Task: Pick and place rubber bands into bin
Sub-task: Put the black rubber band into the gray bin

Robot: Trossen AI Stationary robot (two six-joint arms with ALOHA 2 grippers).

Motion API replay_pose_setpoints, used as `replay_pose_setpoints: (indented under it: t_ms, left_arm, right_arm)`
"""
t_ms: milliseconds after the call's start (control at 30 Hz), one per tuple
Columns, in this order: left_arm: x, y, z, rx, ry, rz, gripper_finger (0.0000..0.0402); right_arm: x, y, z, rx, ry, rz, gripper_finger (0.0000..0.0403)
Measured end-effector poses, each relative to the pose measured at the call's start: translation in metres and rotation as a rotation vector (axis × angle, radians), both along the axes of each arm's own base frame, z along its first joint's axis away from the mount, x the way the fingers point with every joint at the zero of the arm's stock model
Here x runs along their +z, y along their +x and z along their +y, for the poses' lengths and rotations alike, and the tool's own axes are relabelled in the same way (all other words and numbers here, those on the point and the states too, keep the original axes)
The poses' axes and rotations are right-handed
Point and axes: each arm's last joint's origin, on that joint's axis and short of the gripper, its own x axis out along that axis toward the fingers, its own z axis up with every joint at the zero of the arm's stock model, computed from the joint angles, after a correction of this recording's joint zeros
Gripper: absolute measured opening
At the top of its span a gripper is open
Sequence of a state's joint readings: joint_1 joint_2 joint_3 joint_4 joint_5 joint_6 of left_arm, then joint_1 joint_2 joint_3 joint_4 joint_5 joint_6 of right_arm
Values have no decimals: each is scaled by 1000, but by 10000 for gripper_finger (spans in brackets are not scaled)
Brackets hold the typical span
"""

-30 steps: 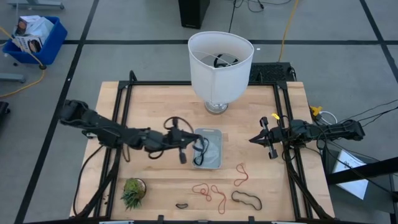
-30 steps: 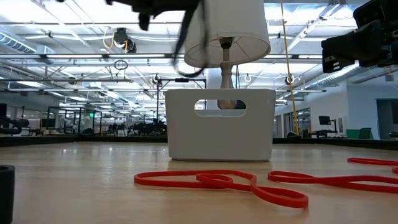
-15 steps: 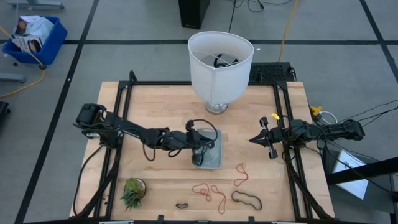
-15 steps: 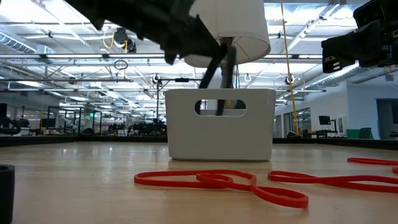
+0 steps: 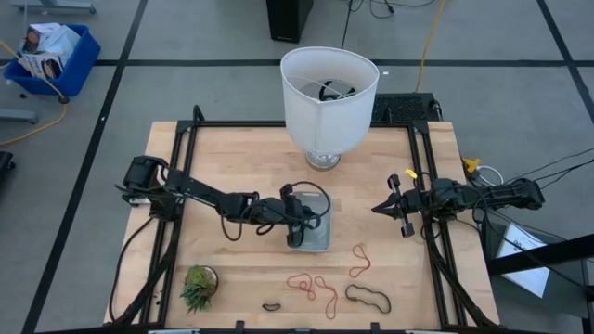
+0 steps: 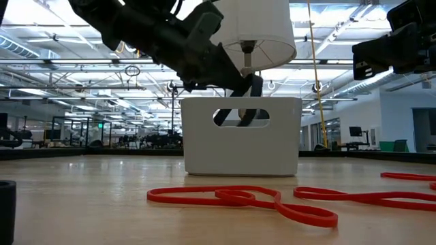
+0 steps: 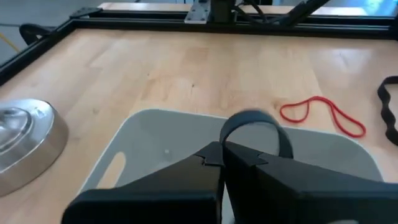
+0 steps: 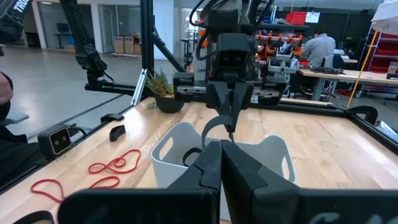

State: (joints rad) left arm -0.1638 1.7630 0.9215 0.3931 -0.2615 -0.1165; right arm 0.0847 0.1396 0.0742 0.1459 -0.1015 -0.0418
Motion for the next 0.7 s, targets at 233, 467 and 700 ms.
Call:
replay_pose_setpoints:
  t_ms: [233, 467, 700]
  left_arm:
    - [1, 0, -2, -2, -11, -7, 85]
    - [17, -5, -1, 1, -8, -48, 173]
    - [61, -32, -11, -69, 130, -60, 198]
  right_arm:
    - [0, 0, 0, 0, 0, 0, 1]
    - [0, 0, 0, 0, 0, 0, 2]
    - [0, 0, 0, 0, 0, 0, 1]
